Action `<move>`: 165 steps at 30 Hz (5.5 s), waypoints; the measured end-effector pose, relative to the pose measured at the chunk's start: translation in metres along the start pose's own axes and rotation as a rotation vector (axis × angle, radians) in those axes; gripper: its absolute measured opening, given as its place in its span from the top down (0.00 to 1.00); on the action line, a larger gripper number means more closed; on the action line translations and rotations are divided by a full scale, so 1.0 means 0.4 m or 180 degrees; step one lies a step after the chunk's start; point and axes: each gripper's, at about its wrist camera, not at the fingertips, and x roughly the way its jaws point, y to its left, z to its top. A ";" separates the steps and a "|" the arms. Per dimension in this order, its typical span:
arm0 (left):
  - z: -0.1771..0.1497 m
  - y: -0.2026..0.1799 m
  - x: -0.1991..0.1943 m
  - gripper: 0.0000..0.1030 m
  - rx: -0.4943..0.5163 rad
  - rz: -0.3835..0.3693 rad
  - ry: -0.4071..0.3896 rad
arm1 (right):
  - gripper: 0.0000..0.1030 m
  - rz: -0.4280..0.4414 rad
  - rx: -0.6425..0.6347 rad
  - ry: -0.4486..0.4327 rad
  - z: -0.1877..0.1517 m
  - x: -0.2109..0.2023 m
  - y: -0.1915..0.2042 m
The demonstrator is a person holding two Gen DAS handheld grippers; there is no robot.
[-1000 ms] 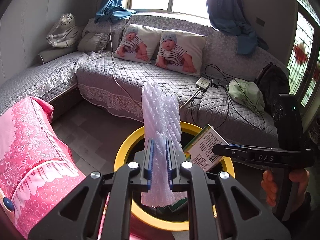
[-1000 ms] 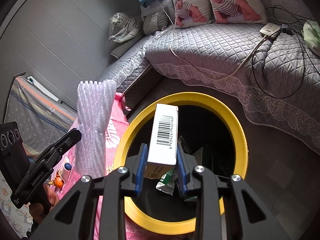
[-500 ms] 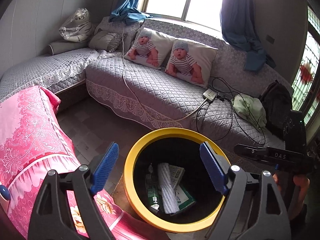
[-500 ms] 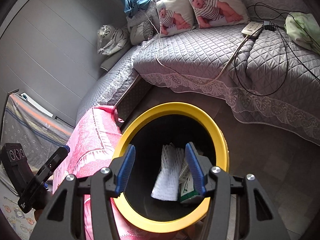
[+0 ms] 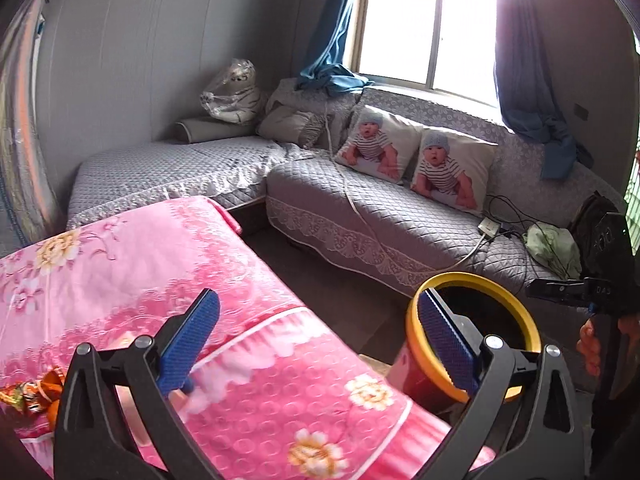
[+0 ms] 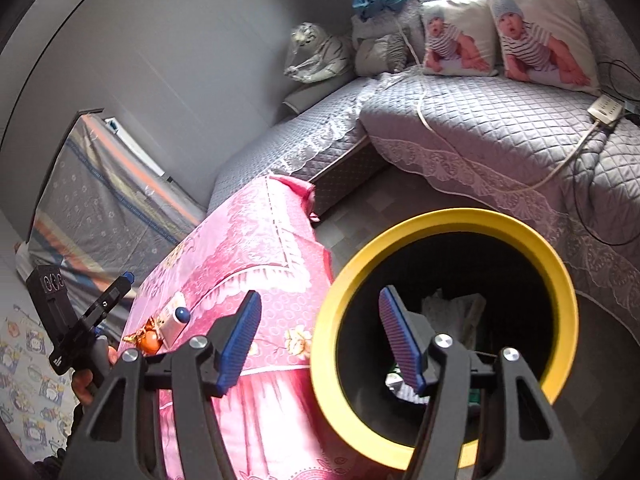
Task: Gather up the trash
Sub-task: 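Move the left gripper to the snack wrapper on the bed and grasp it, then grasp the orange on the bed with the right gripper while the left holds the wrapper, then carry the wrapper and orange over the yellow bin and release both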
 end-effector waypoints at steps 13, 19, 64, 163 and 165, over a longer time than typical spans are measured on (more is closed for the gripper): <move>-0.139 0.486 -0.268 0.08 0.0233 0.0766 0.0240 | 0.43 0.0269 -0.0435 0.0450 -0.022 0.148 0.223; -0.185 0.566 -0.247 0.08 0.0592 0.0508 0.0656 | 0.43 0.0243 -0.0543 0.0564 -0.029 0.186 0.283; -0.247 0.722 -0.477 0.61 -0.0434 0.0948 0.0349 | 0.43 0.0770 -0.2413 0.1138 -0.211 0.406 0.763; 0.011 -0.310 -0.026 0.61 0.0408 -0.0021 0.0092 | 0.59 -0.0186 -0.0213 -0.0113 0.030 -0.009 -0.030; 0.012 -0.337 -0.005 0.61 0.0451 -0.0049 0.0103 | 0.59 -0.0319 -0.0178 -0.0124 0.024 -0.001 -0.055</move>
